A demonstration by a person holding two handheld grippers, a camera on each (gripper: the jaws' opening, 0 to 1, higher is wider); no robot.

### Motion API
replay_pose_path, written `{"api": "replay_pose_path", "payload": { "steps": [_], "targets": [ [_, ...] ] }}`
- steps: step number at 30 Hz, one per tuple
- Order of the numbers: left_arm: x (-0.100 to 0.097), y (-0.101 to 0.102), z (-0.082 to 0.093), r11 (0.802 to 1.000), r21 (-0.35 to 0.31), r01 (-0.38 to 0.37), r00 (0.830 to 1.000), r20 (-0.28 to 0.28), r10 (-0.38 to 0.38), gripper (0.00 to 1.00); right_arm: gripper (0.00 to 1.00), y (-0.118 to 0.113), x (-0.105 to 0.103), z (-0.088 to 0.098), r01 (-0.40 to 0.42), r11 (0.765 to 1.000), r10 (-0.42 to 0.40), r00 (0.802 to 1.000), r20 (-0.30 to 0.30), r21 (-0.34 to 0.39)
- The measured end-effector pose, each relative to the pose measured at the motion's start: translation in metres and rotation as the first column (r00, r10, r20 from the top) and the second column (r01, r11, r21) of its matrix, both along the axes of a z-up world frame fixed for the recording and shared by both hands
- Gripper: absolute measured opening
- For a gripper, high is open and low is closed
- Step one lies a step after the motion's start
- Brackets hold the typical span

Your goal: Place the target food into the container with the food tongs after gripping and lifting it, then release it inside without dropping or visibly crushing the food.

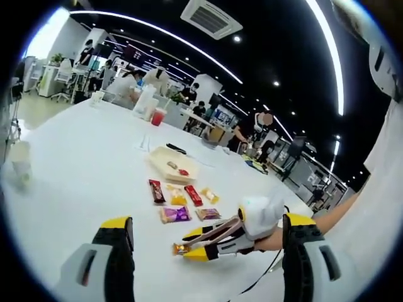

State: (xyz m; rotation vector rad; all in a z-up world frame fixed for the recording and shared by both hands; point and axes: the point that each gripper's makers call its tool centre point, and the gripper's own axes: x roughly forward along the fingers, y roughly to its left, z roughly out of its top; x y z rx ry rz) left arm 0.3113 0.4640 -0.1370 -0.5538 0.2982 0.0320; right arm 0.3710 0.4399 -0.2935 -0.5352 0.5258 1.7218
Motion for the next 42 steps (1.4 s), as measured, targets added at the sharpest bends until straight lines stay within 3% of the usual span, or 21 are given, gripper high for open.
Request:
{"api": "replay_pose_path", "payload": {
  "steps": [2, 10, 16, 19, 22, 23, 37, 42],
  "targets": [
    [0.0, 0.001, 0.001, 1.0, 0.003, -0.004, 1.0, 0.002, 0.004, 0.99, 0.23, -0.002, 0.0, -0.001, 0.014, 1.0, -0.015, 1.0, -0.023, -0.023],
    [0.001, 0.0, 0.001, 1.0, 0.004, 0.001, 1.0, -0.002, -0.001, 0.99, 0.26, 0.0, -0.003, 0.001, 0.02, 1.0, -0.021, 1.0, -0.024, -0.023],
    [0.002, -0.001, 0.0, 1.0, 0.005, 0.01, 1.0, -0.008, -0.01, 0.99, 0.26, 0.009, -0.011, 0.001, 0.002, 1.0, -0.002, 1.0, -0.002, -0.013],
    [0.003, -0.002, -0.001, 1.0, 0.006, 0.013, 1.0, -0.011, -0.013, 0.99, 0.24, 0.01, -0.009, -0.003, -0.007, 1.0, 0.008, 0.999, 0.039, -0.018],
    [0.002, -0.002, -0.002, 1.0, 0.006, 0.013, 1.0, -0.013, -0.013, 0.99, 0.22, 0.009, -0.009, -0.001, -0.017, 1.0, 0.017, 0.999, 0.032, -0.009],
    [0.003, -0.002, -0.003, 1.0, 0.001, 0.012, 1.0, -0.013, -0.012, 0.99, 0.22, 0.009, -0.008, 0.0, -0.045, 0.999, 0.045, 0.996, 0.073, 0.002],
    [0.008, 0.002, 0.0, 1.0, 0.003, 0.004, 1.0, 0.002, -0.004, 0.99, 0.18, 0.012, -0.005, 0.0, -0.005, 0.999, 0.006, 1.0, 0.021, -0.039],
    [0.006, 0.003, 0.001, 1.0, 0.006, -0.002, 1.0, 0.006, 0.002, 0.99, 0.18, 0.012, -0.007, 0.012, 0.013, 1.0, -0.013, 1.0, -0.012, -0.019]
  ]
}}
